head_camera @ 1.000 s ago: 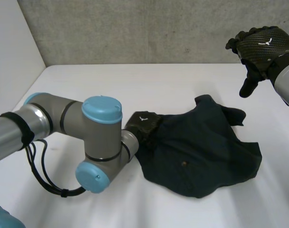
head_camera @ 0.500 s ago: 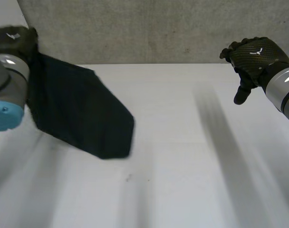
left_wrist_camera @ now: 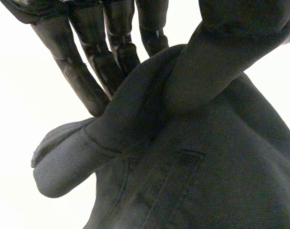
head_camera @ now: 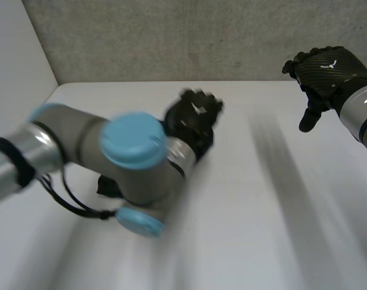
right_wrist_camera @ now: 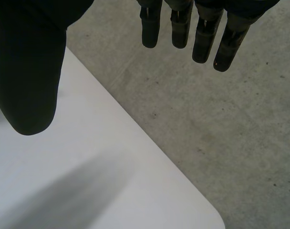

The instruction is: Fold the shorts.

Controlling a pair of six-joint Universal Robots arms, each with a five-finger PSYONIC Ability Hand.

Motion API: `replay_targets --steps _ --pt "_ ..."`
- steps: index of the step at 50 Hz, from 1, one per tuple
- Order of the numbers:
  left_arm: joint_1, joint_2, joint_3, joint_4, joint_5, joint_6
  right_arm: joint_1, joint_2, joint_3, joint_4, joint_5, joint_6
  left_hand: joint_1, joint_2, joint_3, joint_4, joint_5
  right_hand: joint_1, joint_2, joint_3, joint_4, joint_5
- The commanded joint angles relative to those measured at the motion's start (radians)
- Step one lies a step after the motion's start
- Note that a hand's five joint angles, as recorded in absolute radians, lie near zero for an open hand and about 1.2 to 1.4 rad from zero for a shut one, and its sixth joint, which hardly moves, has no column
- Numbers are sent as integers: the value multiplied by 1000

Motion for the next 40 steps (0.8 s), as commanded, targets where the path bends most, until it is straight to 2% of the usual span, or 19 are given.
replay_targets --steps 1,3,6,11,15,19,20,23,24,27,31,35,40 --pt "-152 -66 -11 -40 17 222 -3 -14 2 0 -1 3 -614 -708 -707 -717 -665 -24 -44 -37 -56 -55" --pt "-158 -40 -30 -52 9 259 -3 -12 2 0 -3 3 -756 -850 -849 -859 -807 -24 -44 -37 -56 -55" --pt "-142 58 -81 -60 5 291 -6 -12 -3 0 -3 3 -842 -936 -934 -945 -893 -24 -44 -37 -56 -55" --pt "-37 237 -192 -59 11 282 -4 -11 -9 0 -3 5 -854 -948 -946 -956 -905 -24 -44 -37 -56 -55" --pt "30 377 -272 -59 15 224 3 -3 -14 1 -4 12 -860 -954 -952 -962 -911 -24 -44 -37 -56 -55" --pt "118 474 -331 -60 41 109 10 0 -12 3 -12 31 -860 -954 -952 -962 -911 -24 -44 -37 -56 -55" --pt "166 496 -352 -63 63 60 13 3 -12 4 -20 46 -860 -954 -952 -962 -911 -24 -44 -37 -56 -55" --pt "239 511 -384 -75 96 -11 28 15 -12 6 -50 70 -857 -951 -949 -959 -908 -24 -44 -37 -56 -55" --pt "283 514 -409 -92 109 -54 46 24 -15 1 -87 86 -851 -945 -943 -954 -902 -24 -44 -37 -56 -55" --pt "348 512 -436 -135 112 -115 62 41 -29 0 -144 101 -836 -930 -929 -939 -887 -24 -44 -37 -56 -55" --pt "437 500 -478 -242 110 -232 79 155 -96 -6 -259 91 -754 -848 -847 -857 -805 -24 -44 -37 -56 -55" --pt "500 488 -528 -293 117 -313 138 266 -190 -34 -314 74 -719 -813 -811 -822 -770 -24 -44 -37 -56 -55" --pt "521 466 -591 -295 120 -359 207 415 -302 -104 -328 38 -707 -801 -799 -810 -758 -24 -44 -37 -56 -55"
